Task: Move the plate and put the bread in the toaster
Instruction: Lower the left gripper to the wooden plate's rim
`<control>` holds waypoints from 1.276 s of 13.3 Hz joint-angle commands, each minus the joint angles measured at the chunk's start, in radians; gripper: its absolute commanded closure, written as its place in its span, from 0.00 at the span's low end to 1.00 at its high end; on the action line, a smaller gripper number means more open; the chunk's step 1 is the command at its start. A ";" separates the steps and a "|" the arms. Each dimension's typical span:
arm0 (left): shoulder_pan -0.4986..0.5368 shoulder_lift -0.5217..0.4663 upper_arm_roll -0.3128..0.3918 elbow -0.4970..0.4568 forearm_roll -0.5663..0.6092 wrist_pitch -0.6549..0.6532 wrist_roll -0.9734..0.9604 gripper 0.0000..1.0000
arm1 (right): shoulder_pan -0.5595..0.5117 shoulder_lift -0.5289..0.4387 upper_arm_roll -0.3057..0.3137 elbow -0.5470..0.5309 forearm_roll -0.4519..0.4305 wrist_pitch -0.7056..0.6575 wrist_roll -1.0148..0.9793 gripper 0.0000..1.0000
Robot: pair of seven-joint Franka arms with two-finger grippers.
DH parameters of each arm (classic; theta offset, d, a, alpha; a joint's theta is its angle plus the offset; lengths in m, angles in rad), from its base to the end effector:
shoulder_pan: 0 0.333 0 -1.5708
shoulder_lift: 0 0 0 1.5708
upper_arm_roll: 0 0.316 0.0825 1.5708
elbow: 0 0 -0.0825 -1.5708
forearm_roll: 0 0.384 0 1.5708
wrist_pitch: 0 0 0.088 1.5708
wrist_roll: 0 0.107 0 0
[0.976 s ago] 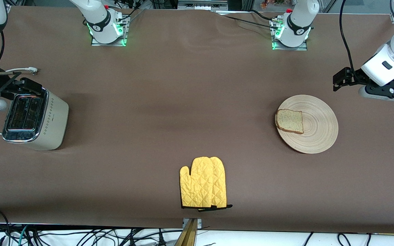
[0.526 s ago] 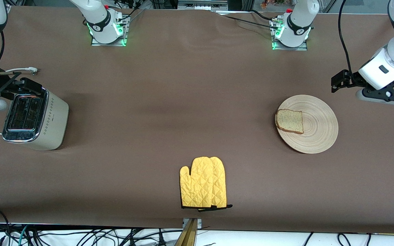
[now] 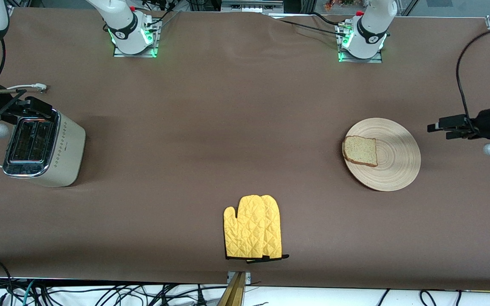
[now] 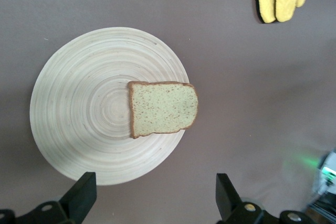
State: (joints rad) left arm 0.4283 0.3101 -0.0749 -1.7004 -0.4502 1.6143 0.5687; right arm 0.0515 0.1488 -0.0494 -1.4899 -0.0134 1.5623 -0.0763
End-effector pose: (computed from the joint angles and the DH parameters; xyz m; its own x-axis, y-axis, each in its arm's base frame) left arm 0.5790 0.1696 0.3981 0.9852 -0.1358 -0.1050 -0.0545 -0.8275 0.5589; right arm 0.5967 0.0019 0.5762 0.9939 0.0782 -0.0775 0.0795 -0.9967 0.0148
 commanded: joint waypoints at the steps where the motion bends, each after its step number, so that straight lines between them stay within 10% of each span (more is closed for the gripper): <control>1: 0.096 0.202 -0.014 0.122 -0.084 -0.019 0.283 0.00 | -0.007 -0.009 0.009 -0.007 -0.011 0.002 0.010 0.00; 7: 0.228 0.464 -0.016 0.160 -0.134 -0.007 0.450 0.05 | -0.010 -0.009 0.009 -0.009 -0.010 0.001 0.015 0.00; 11: 0.231 0.515 -0.016 0.160 -0.200 -0.007 0.425 0.54 | -0.013 -0.009 0.006 -0.009 -0.011 0.002 0.015 0.00; 14: 0.234 0.573 -0.016 0.160 -0.209 -0.007 0.410 0.63 | -0.012 -0.009 0.008 -0.007 -0.008 0.002 0.015 0.00; 17: 0.239 0.586 -0.016 0.160 -0.205 -0.011 0.413 1.00 | -0.010 -0.009 0.008 -0.009 -0.010 0.002 0.015 0.00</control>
State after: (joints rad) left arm 0.6610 0.8769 -0.0890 -1.5673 -0.6324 1.6200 0.9857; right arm 0.0458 0.1488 -0.0500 -1.4901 -0.0134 1.5625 -0.0751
